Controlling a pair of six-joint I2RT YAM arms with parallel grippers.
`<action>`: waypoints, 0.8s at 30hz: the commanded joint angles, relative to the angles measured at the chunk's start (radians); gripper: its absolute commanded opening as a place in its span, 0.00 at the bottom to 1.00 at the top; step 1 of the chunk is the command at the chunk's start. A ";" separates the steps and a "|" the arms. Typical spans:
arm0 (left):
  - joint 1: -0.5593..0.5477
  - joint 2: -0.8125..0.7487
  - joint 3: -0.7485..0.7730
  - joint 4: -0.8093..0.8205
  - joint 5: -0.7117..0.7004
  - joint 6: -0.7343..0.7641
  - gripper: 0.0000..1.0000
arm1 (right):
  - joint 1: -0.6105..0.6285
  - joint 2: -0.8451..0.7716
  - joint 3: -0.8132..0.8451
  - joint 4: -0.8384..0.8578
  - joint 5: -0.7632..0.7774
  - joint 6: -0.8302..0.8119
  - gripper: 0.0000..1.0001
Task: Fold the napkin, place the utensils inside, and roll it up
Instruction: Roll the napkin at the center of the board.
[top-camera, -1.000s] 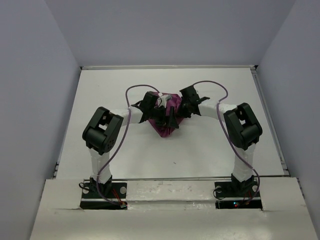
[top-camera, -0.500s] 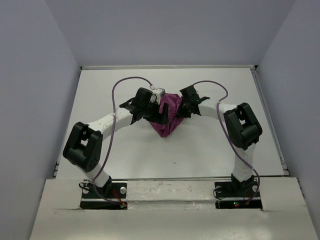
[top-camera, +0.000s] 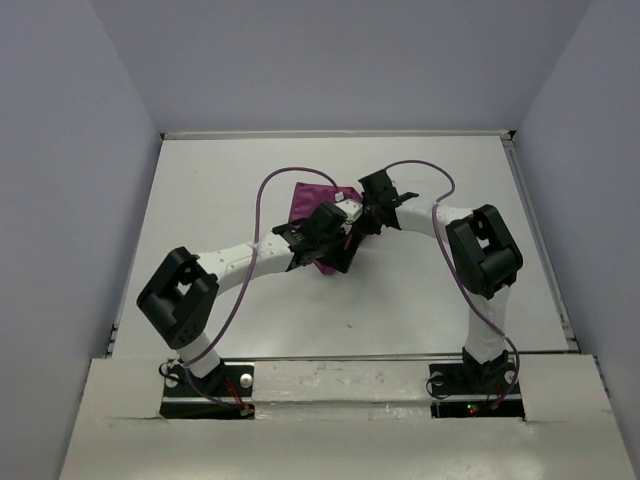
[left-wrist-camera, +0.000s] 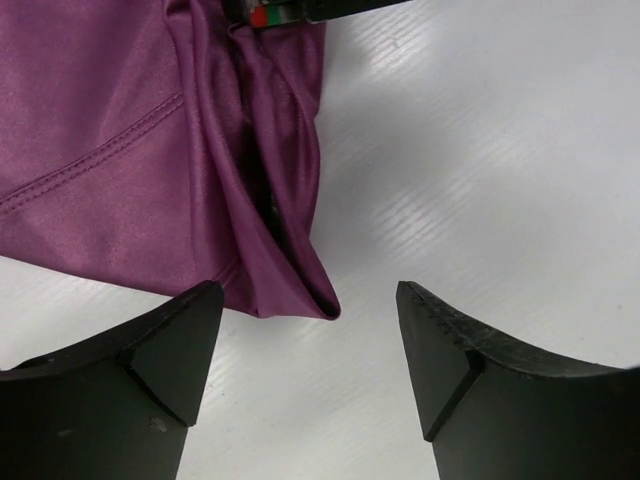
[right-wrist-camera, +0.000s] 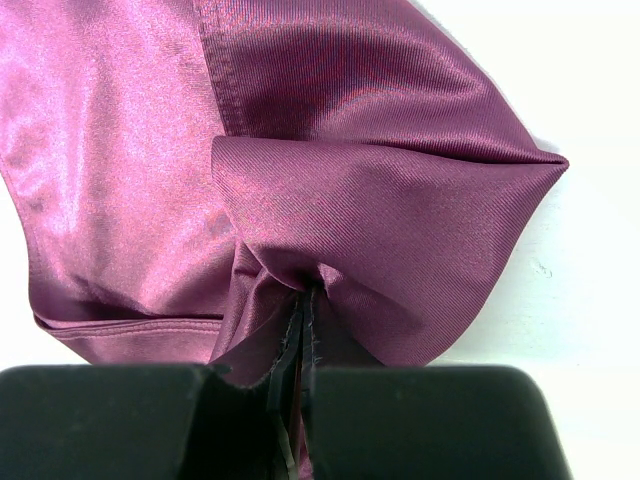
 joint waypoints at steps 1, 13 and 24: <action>-0.005 0.031 0.001 0.043 -0.083 -0.018 0.78 | -0.003 0.073 -0.025 -0.105 0.051 -0.026 0.01; -0.015 0.109 0.027 0.046 -0.133 0.006 0.39 | -0.013 0.072 -0.017 -0.113 0.053 -0.031 0.01; 0.114 0.094 0.010 0.048 0.003 -0.075 0.05 | -0.013 0.076 -0.016 -0.114 0.048 -0.037 0.01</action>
